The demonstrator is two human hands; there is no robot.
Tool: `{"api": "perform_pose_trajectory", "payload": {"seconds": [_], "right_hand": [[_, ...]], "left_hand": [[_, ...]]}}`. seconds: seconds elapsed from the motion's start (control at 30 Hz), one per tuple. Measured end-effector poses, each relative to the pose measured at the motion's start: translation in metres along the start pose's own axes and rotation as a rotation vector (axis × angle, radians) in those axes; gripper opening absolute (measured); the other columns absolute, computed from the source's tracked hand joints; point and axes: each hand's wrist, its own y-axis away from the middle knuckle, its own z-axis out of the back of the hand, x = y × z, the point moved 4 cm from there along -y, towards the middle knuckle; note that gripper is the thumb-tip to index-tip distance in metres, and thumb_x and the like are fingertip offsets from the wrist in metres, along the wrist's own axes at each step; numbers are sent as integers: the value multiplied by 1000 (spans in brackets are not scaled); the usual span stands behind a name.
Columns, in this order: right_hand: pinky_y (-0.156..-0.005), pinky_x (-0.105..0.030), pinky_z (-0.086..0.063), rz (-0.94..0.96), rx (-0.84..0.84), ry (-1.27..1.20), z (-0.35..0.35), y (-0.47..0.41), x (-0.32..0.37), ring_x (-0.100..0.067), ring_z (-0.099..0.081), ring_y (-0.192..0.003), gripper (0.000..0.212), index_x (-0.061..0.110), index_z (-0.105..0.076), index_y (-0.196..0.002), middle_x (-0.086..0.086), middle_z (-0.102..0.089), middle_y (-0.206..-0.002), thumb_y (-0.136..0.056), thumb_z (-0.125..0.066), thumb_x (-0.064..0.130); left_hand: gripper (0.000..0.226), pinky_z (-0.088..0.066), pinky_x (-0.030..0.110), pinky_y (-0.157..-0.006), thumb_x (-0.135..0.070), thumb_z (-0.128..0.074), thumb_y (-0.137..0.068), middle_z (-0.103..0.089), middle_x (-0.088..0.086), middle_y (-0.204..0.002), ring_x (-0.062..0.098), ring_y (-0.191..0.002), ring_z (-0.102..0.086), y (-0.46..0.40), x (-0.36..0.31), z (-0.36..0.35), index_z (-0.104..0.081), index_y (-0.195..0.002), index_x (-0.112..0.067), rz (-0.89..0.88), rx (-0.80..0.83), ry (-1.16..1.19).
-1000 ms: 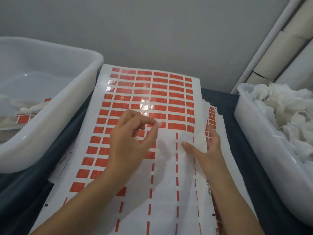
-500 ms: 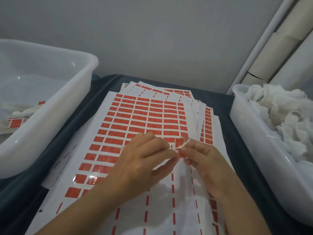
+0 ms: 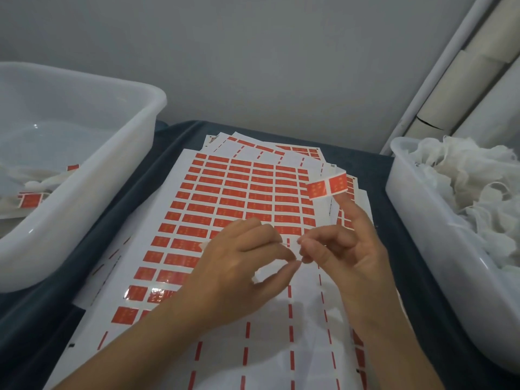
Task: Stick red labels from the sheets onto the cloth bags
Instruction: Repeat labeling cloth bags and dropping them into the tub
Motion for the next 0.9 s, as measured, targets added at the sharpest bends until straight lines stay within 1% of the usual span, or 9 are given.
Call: {"api": "perform_pose_trajectory", "payload": {"seconds": [0.1,0.17,0.23,0.3,0.37,0.5,0.67,0.8,0.9], "right_hand": [[-65,-3,-46,3,-118,-9,5,0,1,0,-66,-86,48,39,-48,-112,27,-69,-88,-68,-66,32],[-68,-5,-49,15,-169,36,8,0,0,4,-65,-88,47,44,-47,-110,34,-66,-88,-67,-66,36],[-74,-12,-51,4,-191,80,8,0,-2,12,-61,-91,47,46,-46,-108,41,-62,-87,-66,-67,38],[-76,-13,-48,-37,-196,94,8,-1,-5,17,-58,-91,46,45,-47,-106,44,-60,-85,-64,-66,41],[-69,-3,-47,-79,-203,90,7,-2,-6,20,-55,-91,46,47,-49,-105,42,-60,-88,-62,-64,50],[-54,9,-34,-169,-227,107,13,-1,2,30,-46,-88,30,68,-52,-84,48,-52,-89,-54,-47,69],[-69,1,-42,-168,92,0,-8,0,0,12,-57,-97,26,27,-68,-75,32,-63,-98,-62,-61,48],[-60,3,-40,-191,99,10,-7,1,-5,15,-60,-84,14,28,-63,-78,34,-66,-78,-67,-59,36],[-58,2,-41,-170,74,14,-6,2,-6,12,-62,-79,11,27,-62,-76,31,-66,-74,-68,-59,34]], "left_hand": [[7,-40,-2,-64,-39,-62,-81,-59,-22,-77,-2,-83,-54,-1,2,1,-56,-80,-37,133,50,172],[16,-41,-3,-62,-43,-60,-80,-50,-32,-76,-9,-87,-54,-2,6,2,-45,-83,-42,287,30,308],[15,-41,-3,-66,-41,-53,-75,-49,-36,-75,-17,-85,-53,-5,8,1,-50,-89,-44,345,44,350],[14,-41,-1,-69,-40,-51,-73,-54,-37,-66,-16,-81,-55,-7,12,0,-58,-85,-42,365,91,399],[6,-43,1,-65,-42,-54,-72,-60,-34,-65,-11,-77,-58,-6,18,0,-59,-75,-43,465,102,490],[13,-46,3,-58,-29,-67,-79,-65,-23,-69,-4,-71,-61,-2,33,-3,-63,-70,-37,614,99,573],[22,-45,2,-56,-25,-66,-81,-63,-25,-63,-4,-68,-61,-2,31,-4,-61,-65,-38,591,164,554],[20,-45,3,-57,-25,-66,-81,-63,-25,-62,-4,-67,-61,-3,32,-3,-62,-65,-38,584,167,553],[20,-46,3,-58,-26,-65,-81,-63,-25,-62,-4,-69,-61,-3,30,-3,-62,-66,-39,575,187,556]]}}
